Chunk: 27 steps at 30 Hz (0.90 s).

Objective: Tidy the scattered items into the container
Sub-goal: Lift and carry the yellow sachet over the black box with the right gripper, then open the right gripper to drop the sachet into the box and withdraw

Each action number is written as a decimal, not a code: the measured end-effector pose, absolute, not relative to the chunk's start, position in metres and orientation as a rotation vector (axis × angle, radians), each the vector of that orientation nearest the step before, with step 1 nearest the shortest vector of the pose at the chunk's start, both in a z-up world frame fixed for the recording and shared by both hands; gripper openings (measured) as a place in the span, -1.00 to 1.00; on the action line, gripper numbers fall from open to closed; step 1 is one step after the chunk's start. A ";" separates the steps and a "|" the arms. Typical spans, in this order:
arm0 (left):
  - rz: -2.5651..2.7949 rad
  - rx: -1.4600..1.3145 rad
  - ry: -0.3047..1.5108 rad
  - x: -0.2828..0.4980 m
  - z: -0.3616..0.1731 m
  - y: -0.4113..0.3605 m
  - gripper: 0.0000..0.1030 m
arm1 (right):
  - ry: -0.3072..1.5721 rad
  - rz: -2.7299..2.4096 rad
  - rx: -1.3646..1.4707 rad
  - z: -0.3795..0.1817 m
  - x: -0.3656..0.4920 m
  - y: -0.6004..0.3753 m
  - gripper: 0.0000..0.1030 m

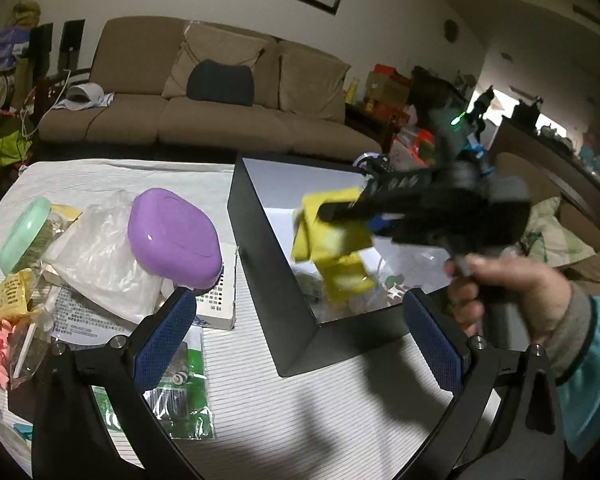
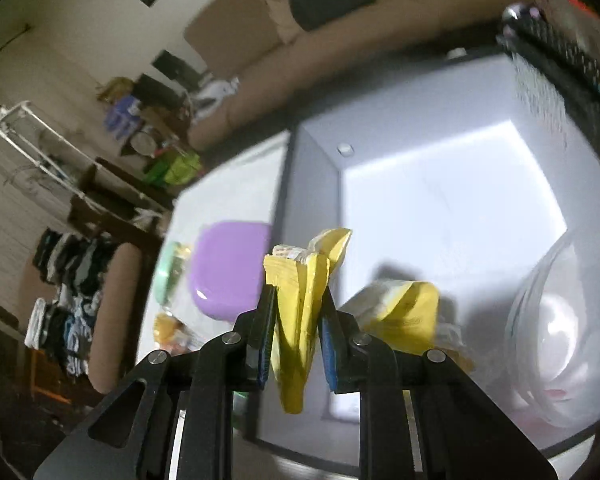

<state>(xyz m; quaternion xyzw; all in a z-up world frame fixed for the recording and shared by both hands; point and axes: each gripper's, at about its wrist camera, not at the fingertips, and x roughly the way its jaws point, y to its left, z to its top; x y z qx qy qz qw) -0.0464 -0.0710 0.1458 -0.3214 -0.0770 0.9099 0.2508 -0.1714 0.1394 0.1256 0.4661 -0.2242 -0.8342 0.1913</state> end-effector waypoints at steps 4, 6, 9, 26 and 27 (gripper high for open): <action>2.472 -0.897 -0.199 -0.049 0.143 -0.068 1.00 | -0.517 -2.431 1.425 0.119 -0.181 0.142 -0.26; 2.473 -0.908 -0.199 -0.049 0.142 -0.068 1.00 | -0.349 -2.620 1.394 0.134 -0.183 0.146 0.00; 2.475 -0.910 -0.207 -0.050 0.143 -0.071 1.00 | -0.264 -2.695 1.312 0.156 -0.178 0.149 0.04; 2.735 -1.020 -0.427 -0.046 0.132 -0.203 1.00 | -0.121 -2.494 1.075 0.193 -0.087 0.074 0.57; 2.757 -1.033 -0.446 -0.042 0.129 -0.218 1.00 | -0.107 -2.472 1.059 0.192 -0.080 0.065 0.57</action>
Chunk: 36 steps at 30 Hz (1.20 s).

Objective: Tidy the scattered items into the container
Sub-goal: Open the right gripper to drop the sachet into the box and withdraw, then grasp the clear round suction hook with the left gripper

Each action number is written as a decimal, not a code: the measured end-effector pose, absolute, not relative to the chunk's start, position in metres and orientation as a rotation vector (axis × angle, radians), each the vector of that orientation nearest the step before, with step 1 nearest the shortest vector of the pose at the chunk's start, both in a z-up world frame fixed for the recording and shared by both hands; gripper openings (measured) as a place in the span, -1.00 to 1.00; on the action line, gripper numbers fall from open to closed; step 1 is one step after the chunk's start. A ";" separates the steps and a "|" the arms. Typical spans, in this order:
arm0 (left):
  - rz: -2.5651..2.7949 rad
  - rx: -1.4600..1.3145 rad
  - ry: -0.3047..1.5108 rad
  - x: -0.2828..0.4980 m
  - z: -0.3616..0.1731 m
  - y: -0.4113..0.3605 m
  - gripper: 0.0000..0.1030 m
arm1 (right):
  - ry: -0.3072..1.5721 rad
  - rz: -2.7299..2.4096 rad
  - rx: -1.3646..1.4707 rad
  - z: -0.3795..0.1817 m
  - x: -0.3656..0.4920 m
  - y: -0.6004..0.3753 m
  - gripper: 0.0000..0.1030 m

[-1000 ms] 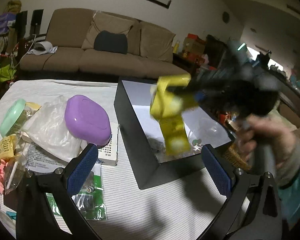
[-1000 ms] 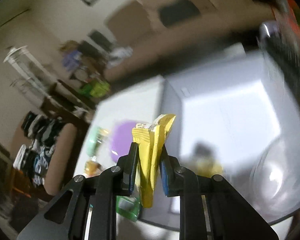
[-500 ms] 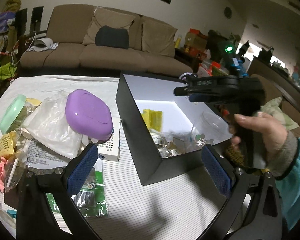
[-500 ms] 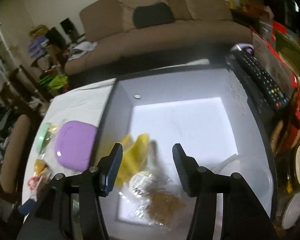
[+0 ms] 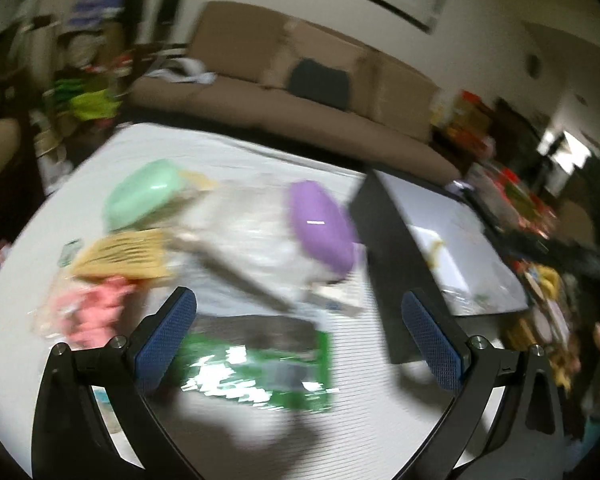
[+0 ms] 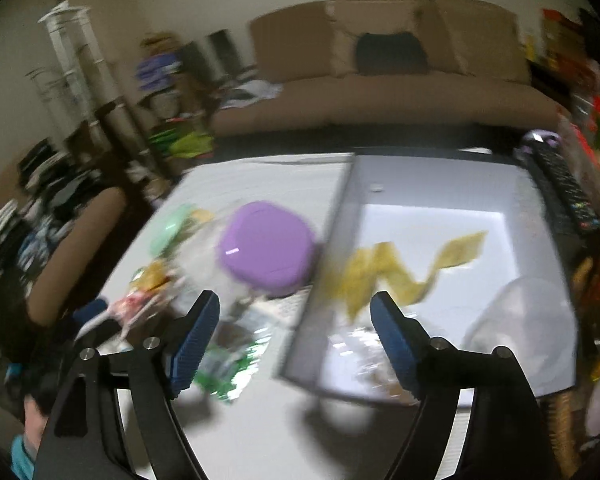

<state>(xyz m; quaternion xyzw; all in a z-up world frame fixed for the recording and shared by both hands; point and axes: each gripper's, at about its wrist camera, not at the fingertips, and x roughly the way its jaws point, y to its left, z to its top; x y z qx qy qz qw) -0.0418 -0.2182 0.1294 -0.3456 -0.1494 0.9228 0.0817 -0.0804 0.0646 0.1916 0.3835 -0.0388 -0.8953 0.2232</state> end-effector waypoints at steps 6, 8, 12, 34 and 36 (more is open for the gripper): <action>2.869 -1.169 -0.435 -0.017 0.105 -0.289 1.00 | -0.074 -2.348 1.056 0.163 -0.062 0.009 0.58; 2.875 -1.231 -0.435 -0.010 0.093 -0.307 1.00 | -0.100 -2.315 1.074 0.150 -0.061 -0.004 0.58; 2.860 -1.342 -0.359 0.004 0.070 -0.325 1.00 | -0.137 -2.262 1.101 0.129 -0.056 -0.030 0.58; 2.750 -1.511 -0.113 -0.022 0.002 -0.286 0.17 | -0.119 -2.171 1.171 0.096 -0.029 -0.081 0.58; 2.719 -1.490 -0.208 -0.020 0.005 -0.293 0.16 | -0.123 -2.172 1.171 0.096 -0.031 -0.084 0.58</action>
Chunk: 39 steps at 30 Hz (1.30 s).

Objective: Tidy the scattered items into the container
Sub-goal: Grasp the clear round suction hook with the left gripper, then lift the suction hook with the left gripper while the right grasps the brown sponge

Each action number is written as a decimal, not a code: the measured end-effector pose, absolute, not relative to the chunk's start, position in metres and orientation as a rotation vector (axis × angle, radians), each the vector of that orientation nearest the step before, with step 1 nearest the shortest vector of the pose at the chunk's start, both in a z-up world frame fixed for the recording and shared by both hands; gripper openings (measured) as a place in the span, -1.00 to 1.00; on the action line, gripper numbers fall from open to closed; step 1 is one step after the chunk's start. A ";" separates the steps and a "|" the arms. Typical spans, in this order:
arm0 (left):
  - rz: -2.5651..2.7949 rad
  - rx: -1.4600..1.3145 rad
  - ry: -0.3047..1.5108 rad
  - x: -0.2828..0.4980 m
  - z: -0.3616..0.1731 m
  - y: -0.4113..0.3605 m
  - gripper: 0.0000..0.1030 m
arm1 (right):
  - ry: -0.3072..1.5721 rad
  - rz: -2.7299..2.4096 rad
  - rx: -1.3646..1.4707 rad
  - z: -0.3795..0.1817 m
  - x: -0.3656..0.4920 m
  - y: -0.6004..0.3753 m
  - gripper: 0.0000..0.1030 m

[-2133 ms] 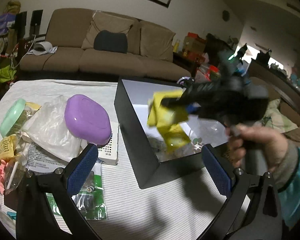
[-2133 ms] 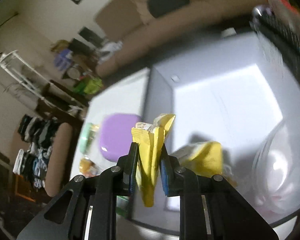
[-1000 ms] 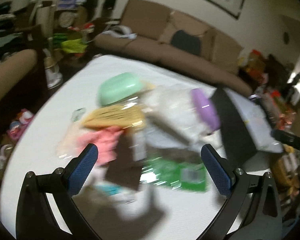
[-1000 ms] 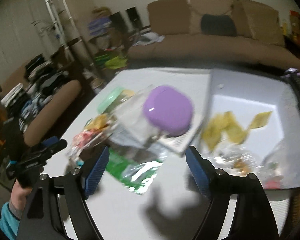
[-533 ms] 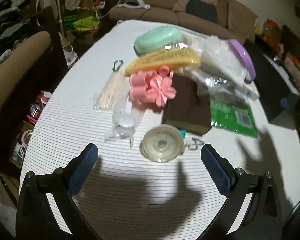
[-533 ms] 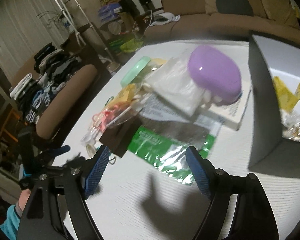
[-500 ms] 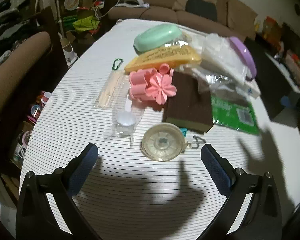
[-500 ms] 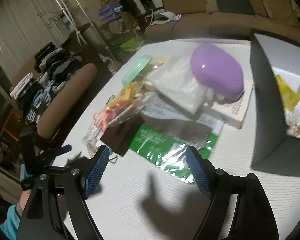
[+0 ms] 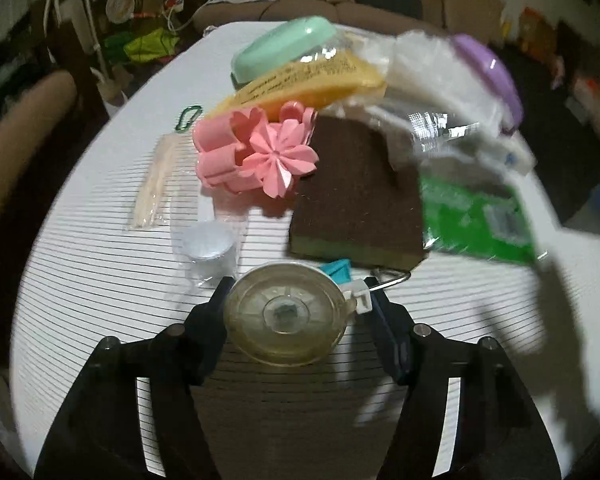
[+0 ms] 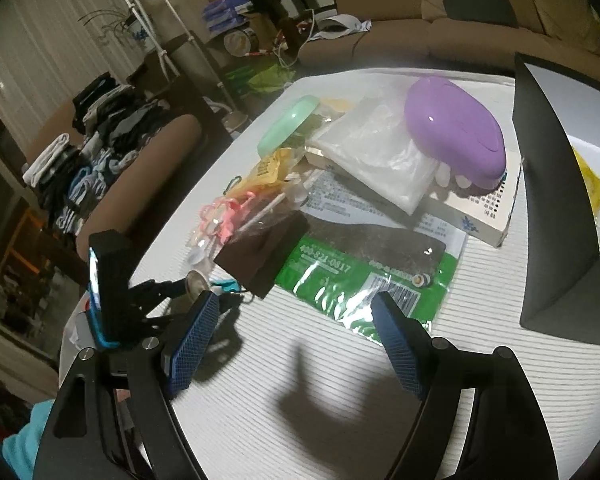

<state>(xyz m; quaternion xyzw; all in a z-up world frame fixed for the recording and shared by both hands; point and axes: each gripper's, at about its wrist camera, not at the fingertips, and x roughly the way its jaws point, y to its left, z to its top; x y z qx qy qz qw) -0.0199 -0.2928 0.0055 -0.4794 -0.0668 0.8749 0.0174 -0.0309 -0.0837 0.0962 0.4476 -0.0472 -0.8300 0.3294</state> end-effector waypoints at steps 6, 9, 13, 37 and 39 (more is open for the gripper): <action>2.713 -1.384 -0.309 -0.006 0.047 -0.312 0.16 | -0.129 -2.157 1.160 0.098 -0.031 -0.094 0.58; 2.835 -1.183 -0.430 0.010 0.097 -0.349 0.16 | -0.127 -2.152 1.133 0.101 -0.031 -0.098 0.58; 2.994 -1.023 -0.640 0.023 0.129 -0.408 0.16 | -0.085 -2.138 1.075 0.103 -0.030 -0.119 0.58; 2.942 -1.029 -0.763 -0.001 0.124 -0.405 0.17 | -0.300 -2.387 1.200 0.039 -0.039 -0.180 0.64; 2.937 -1.026 -0.761 -0.002 0.125 -0.402 0.17 | -0.206 -2.464 1.192 0.037 -0.033 -0.196 0.66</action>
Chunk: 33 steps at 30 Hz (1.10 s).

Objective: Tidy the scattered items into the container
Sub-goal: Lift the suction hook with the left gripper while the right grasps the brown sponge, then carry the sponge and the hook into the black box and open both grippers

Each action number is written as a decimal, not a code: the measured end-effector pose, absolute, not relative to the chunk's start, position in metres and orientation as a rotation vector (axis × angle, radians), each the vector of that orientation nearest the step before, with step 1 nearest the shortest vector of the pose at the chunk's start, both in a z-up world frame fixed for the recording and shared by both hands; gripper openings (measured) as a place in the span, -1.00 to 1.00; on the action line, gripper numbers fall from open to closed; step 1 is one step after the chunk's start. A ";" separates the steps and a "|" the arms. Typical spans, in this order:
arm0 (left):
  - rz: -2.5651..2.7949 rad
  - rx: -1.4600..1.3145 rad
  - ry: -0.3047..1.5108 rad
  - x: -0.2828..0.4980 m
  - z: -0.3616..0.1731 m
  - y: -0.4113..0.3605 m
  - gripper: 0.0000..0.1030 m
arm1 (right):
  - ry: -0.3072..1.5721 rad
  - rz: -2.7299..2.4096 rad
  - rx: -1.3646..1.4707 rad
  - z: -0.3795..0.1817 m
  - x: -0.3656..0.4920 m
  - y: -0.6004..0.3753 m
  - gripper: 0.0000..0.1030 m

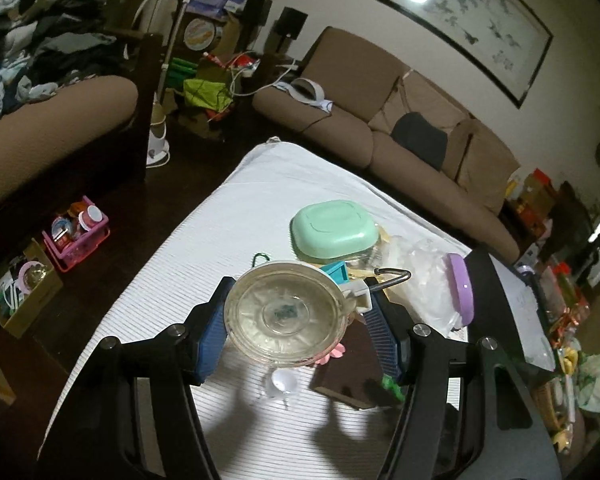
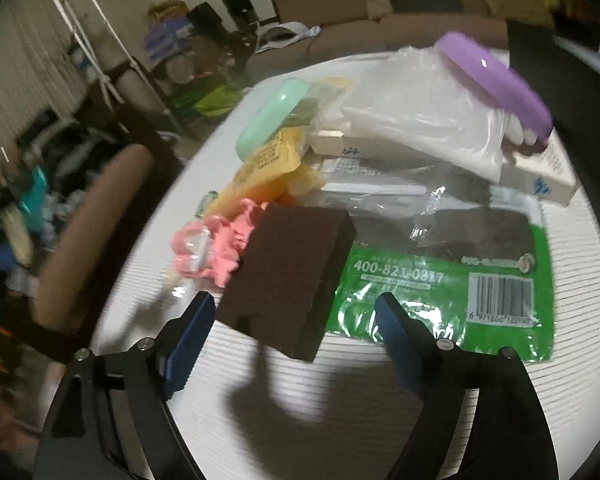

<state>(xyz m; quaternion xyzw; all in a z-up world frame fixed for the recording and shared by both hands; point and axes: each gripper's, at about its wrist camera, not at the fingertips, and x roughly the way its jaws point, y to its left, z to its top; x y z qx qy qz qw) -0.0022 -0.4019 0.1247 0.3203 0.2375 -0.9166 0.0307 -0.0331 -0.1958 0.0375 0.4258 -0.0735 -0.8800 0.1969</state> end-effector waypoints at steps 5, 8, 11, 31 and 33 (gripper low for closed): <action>-2.814 0.993 0.741 -0.004 0.125 -0.402 0.17 | -0.070 -2.535 1.246 0.023 -0.041 -0.229 0.68; -2.812 0.990 0.750 -0.004 0.125 -0.404 0.17 | -0.082 -2.570 1.249 0.018 -0.048 -0.234 0.77; -2.810 0.994 0.756 -0.006 0.124 -0.405 0.17 | 0.020 -2.600 1.220 0.016 -0.051 -0.241 0.79; -2.987 1.113 0.734 -0.036 0.136 -0.322 0.17 | -0.233 -2.434 1.165 0.127 -0.026 -0.024 0.62; -3.043 1.141 0.695 -0.044 0.142 -0.293 0.17 | -0.240 -2.480 1.143 0.143 -0.032 0.008 0.62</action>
